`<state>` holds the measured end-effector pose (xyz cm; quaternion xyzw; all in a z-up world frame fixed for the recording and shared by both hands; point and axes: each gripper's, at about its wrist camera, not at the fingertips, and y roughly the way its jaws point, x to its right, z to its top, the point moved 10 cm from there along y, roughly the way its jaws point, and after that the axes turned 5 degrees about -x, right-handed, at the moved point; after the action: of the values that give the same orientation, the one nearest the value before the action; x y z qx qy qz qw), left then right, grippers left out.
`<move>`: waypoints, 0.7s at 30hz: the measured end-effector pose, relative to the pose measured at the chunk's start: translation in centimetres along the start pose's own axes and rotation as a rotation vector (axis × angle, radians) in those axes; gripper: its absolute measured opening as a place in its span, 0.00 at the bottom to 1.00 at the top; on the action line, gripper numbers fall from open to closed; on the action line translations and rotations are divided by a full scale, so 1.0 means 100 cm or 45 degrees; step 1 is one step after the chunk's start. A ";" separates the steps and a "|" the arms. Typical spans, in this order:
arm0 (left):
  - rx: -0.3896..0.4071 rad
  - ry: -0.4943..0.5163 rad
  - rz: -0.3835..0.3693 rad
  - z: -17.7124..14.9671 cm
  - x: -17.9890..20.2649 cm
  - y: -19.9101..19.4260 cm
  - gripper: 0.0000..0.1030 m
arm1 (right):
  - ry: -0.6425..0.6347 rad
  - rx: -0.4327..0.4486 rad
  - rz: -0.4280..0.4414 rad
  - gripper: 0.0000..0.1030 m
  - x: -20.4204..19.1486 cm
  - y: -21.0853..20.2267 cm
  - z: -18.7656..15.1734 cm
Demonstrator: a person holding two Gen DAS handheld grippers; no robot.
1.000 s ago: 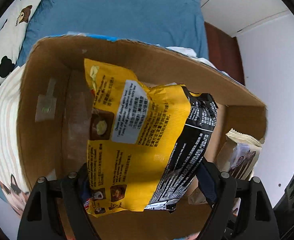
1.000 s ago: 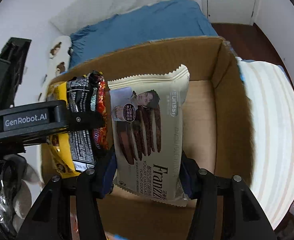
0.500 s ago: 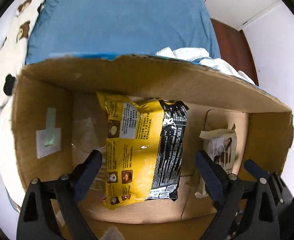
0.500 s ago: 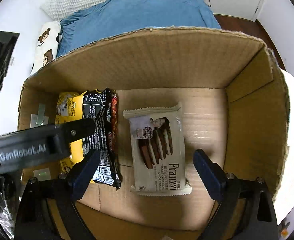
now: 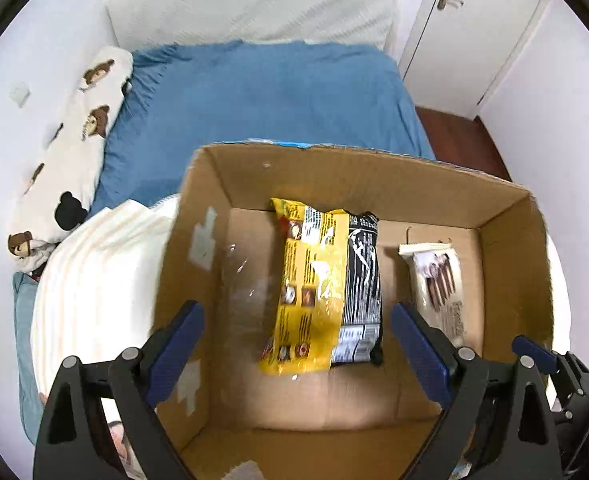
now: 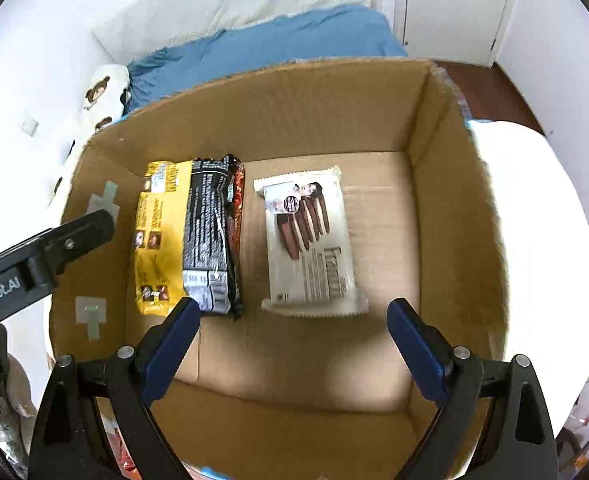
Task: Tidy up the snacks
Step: 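Move both tools back over the remaining snacks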
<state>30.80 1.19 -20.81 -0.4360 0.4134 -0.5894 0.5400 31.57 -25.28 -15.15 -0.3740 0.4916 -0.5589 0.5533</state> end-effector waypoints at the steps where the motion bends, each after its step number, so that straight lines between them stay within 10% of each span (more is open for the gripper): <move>1: 0.027 0.004 0.006 -0.003 0.003 -0.002 0.93 | 0.001 0.023 0.001 0.94 -0.002 -0.008 -0.003; 12: 0.217 0.063 0.001 -0.053 -0.005 -0.084 0.93 | -0.016 0.203 0.068 0.94 -0.031 -0.085 -0.045; 21: 0.163 0.047 0.074 -0.148 -0.036 -0.089 0.93 | -0.016 0.048 0.141 0.94 -0.021 -0.076 -0.154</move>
<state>14.28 5.72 -16.58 -0.3777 0.3971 -0.6066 0.5759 15.05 -21.80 -11.22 -0.3393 0.4975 -0.5342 0.5933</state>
